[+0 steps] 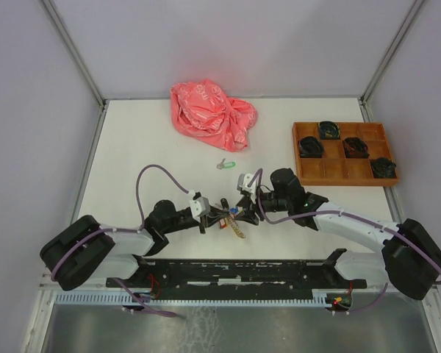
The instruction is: Put the keys on the keyring
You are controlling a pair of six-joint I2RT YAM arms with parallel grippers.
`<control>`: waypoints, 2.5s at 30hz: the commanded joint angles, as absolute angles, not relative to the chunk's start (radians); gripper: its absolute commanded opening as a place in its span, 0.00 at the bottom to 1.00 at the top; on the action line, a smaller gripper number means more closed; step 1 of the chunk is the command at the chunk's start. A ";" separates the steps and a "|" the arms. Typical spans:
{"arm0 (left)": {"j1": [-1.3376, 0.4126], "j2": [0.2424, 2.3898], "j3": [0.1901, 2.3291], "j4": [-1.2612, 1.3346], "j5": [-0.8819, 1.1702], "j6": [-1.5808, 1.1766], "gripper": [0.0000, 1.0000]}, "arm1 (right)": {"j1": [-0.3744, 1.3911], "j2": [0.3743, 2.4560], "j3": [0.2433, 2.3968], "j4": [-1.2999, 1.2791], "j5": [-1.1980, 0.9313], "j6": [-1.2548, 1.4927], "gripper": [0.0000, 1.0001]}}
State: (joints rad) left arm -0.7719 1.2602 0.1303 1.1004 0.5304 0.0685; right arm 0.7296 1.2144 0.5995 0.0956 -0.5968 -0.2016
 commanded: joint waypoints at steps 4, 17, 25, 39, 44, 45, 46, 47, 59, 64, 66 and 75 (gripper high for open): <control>-0.773 1.313 0.126 1.291 0.526 0.061 0.03 | 0.773 1.233 0.548 0.242 -0.629 -0.231 0.56; -0.773 1.316 0.130 1.260 0.584 0.072 0.03 | 0.773 1.225 0.535 0.254 -0.599 -0.285 0.46; -0.773 1.310 0.137 1.248 0.604 0.066 0.03 | 0.773 1.233 0.564 0.244 -0.665 -0.277 0.30; -0.773 1.329 0.158 1.252 0.640 0.051 0.03 | 0.773 1.237 0.577 0.251 -0.688 -0.278 0.21; -0.773 1.331 0.159 1.248 0.639 0.055 0.03 | 0.774 1.222 0.600 0.186 -0.672 -0.318 0.10; -0.773 1.329 0.159 1.242 0.634 0.058 0.03 | 0.773 1.219 0.613 0.151 -0.670 -0.332 0.05; -0.773 1.324 0.160 1.227 0.626 0.063 0.03 | 0.773 1.215 0.625 0.114 -0.664 -0.347 0.02; -0.773 1.314 0.163 1.195 0.616 0.072 0.05 | 0.773 1.207 0.638 0.078 -0.656 -0.364 0.01; -0.774 1.233 0.186 1.049 0.507 0.138 0.34 | 0.870 1.274 0.911 -0.481 -0.353 -0.574 0.01; -0.774 1.248 0.166 1.121 0.498 0.125 0.35 | 0.901 1.298 0.961 -0.514 -0.314 -0.584 0.01; -0.775 1.271 0.164 1.158 0.509 0.109 0.35 | 0.907 1.314 0.970 -0.514 -0.312 -0.577 0.01; -0.777 1.404 0.183 1.308 0.569 0.048 0.30 | 0.914 1.346 0.989 -0.502 -0.316 -0.536 0.01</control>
State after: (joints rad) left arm -0.7712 1.3617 0.1558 1.1717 0.5354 0.0860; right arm 0.9092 1.3476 0.9363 -0.5171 -0.3275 -0.5529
